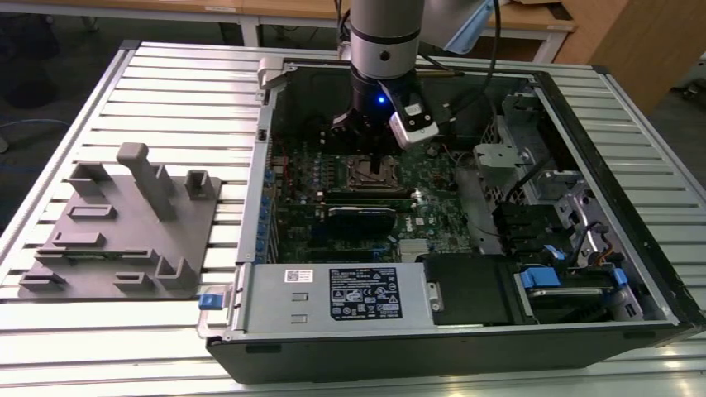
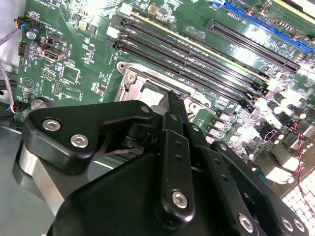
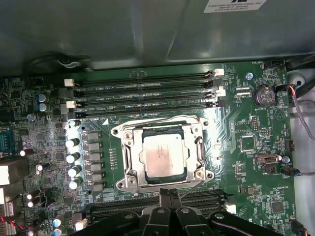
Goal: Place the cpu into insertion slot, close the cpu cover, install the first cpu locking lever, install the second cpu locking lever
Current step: 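Install the second cpu locking lever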
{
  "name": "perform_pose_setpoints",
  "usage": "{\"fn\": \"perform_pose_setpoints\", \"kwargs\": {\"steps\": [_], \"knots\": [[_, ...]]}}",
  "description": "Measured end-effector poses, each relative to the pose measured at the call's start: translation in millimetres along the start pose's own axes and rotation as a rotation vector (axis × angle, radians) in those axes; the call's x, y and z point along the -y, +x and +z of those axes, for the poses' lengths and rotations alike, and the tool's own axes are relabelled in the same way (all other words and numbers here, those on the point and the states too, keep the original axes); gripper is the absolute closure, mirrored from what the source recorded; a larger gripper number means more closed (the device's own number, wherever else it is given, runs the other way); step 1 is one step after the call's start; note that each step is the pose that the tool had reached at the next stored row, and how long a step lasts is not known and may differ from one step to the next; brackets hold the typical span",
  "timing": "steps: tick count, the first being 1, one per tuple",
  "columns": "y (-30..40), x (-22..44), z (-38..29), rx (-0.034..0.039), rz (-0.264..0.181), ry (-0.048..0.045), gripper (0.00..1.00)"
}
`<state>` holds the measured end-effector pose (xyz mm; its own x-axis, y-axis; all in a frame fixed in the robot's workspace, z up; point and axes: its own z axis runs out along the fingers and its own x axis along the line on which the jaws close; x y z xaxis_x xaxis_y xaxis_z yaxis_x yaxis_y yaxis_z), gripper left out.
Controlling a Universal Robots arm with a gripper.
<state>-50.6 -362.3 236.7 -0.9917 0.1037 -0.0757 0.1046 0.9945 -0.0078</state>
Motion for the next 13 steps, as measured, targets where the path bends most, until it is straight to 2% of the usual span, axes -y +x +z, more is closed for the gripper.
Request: {"fn": "perform_pose_setpoints", "kwargs": {"steps": [6, 13], "knots": [[-0.2, 1.1, 0.0, -0.0002, 0.000, -0.0019, 0.90], [0.3, 7.4, 0.2, -0.0004, 0.001, -0.0047, 0.90]]}}
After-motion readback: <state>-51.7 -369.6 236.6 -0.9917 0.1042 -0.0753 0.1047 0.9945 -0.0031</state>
